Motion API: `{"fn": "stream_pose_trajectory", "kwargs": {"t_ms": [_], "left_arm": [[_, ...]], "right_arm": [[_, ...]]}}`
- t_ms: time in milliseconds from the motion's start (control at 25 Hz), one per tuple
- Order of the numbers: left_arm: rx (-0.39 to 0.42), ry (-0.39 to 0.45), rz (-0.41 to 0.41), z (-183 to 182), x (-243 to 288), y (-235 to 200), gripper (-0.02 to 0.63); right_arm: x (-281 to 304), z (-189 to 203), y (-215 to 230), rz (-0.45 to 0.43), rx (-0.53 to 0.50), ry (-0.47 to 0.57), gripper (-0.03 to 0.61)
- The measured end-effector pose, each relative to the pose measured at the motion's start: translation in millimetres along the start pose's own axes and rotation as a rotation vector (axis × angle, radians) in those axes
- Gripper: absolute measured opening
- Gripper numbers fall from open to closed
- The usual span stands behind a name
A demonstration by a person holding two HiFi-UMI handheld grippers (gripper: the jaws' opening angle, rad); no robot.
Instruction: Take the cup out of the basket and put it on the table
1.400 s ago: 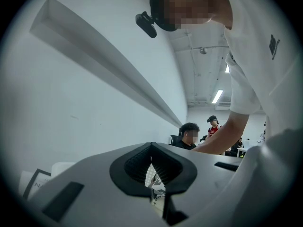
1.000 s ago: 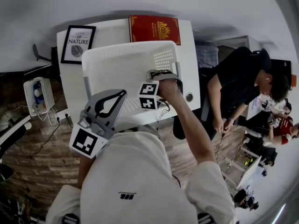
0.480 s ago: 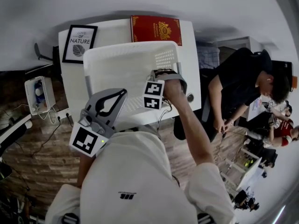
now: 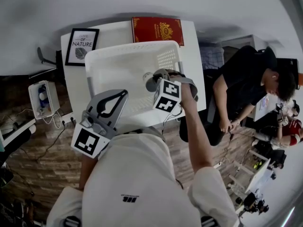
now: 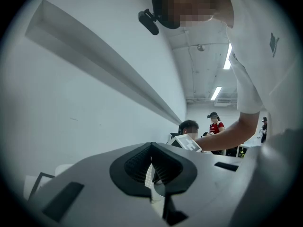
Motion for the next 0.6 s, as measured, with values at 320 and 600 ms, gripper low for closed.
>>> {"fn": "stream_pose_trajectory", "kwargs": {"t_ms": [320, 600], "left_arm": [[0.02, -0.009, -0.007, -2.7, -7.6, 5.0, 0.009], [0.041, -0.009, -0.002, -8.1, -13.3, 11.3, 0.009]], "right_arm": [[-34.8, -2.4, -3.3, 0.043, 0.131, 0.186, 0.018], [-68.7, -15.5, -11.0, 0.067, 0.211, 0.365, 0.018]]}}
Point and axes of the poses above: the fingertips, and each gripper's own axes: x forward along the fingers, y to its right, z out of its underside, the point moved 6 cm from there along -x, backward along the fingers, and after that the axes turned 3 degrees about y, right-handed, at the moved point
